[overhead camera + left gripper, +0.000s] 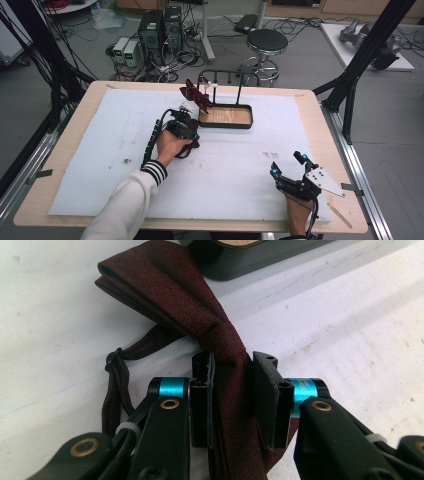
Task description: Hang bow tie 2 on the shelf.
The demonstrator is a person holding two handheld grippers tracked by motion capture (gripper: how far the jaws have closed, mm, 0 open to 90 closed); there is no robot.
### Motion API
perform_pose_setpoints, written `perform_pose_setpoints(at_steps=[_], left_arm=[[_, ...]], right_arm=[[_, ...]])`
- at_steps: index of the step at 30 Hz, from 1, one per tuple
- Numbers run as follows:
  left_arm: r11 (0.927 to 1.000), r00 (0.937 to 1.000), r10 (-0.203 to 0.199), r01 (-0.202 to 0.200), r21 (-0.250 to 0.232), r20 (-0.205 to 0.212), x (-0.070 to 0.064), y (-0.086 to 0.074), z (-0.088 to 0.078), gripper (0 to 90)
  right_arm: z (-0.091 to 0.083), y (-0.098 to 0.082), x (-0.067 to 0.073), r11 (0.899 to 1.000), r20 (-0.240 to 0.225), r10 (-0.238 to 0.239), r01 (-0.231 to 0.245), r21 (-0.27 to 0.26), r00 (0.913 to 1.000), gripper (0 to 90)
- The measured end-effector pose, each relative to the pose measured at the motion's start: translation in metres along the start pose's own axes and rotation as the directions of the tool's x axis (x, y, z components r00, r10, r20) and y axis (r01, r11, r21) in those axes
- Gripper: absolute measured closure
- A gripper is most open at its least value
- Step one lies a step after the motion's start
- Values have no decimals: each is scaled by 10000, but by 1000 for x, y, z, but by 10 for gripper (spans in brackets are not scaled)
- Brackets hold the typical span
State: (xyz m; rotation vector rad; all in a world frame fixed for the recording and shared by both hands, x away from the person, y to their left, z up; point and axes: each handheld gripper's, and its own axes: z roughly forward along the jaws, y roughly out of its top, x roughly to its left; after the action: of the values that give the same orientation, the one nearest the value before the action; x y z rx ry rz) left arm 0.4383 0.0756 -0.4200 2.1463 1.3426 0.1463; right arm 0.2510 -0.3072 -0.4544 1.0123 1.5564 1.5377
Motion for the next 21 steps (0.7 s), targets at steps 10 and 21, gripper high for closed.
perform_pose_setpoints(at_steps=[10,21], left_arm=[[9989,9996,242,-248,-387,-153,1,-3,-7,749],[9934,9985,545,-552,-1003,-96,2,-3,-25,761]], right_arm=[[0,0,0,10000,-15,15,-15,9,10000,97],[0,0,0,10000,-7,-2,2,-3,10000,97]])
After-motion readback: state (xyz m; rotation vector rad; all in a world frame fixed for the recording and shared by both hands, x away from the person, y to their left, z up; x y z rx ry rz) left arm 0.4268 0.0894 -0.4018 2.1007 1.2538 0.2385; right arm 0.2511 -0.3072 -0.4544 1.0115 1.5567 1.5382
